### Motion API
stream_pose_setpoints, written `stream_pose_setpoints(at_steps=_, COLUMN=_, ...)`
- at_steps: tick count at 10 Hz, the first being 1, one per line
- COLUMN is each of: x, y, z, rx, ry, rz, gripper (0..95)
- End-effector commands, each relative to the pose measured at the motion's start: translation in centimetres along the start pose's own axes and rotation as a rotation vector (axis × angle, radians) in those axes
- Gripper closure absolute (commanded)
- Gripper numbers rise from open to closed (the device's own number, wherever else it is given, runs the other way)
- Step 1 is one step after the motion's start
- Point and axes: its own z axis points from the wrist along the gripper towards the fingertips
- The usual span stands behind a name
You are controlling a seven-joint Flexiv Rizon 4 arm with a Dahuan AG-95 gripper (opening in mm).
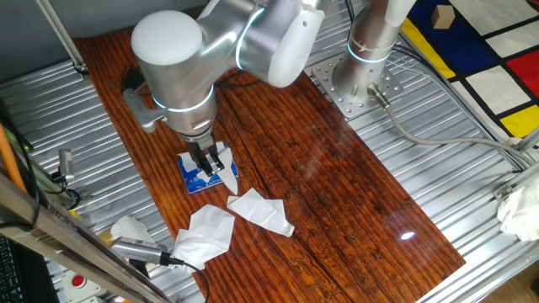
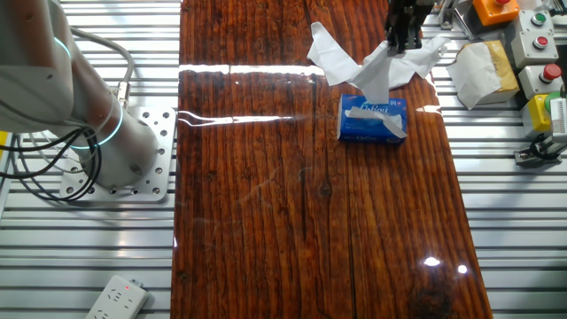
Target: Pull out a napkin
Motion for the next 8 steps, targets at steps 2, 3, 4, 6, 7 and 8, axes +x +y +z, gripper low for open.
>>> stream_pose_setpoints(at_steps=2, x=-0.1, y=-0.3, z=0.0, rx=0.032, ry=0.002, rz=0.039, gripper=95.0)
stream_pose_setpoints(at_steps=3, x=0.0, y=-0.5, z=-0.1, rx=0.039, ry=0.005, rz=0.059, gripper=95.0)
stream_pose_setpoints(at_steps=4, x=0.0, y=-0.6, z=-0.1, rx=0.041, ry=0.000, rz=0.067, gripper=95.0)
stream_pose_setpoints(at_steps=6, x=0.1, y=-2.4, z=-0.3, rx=0.038, ry=-0.004, rz=0.037, gripper=95.0)
stream_pose_setpoints(at_steps=7, x=0.2, y=-3.5, z=-0.6, rx=0.039, ry=0.007, rz=0.016, gripper=95.0)
stream_pose_setpoints(at_steps=8, x=0.3, y=-4.4, z=-0.9, rx=0.038, ry=0.014, rz=0.001, gripper=95.0)
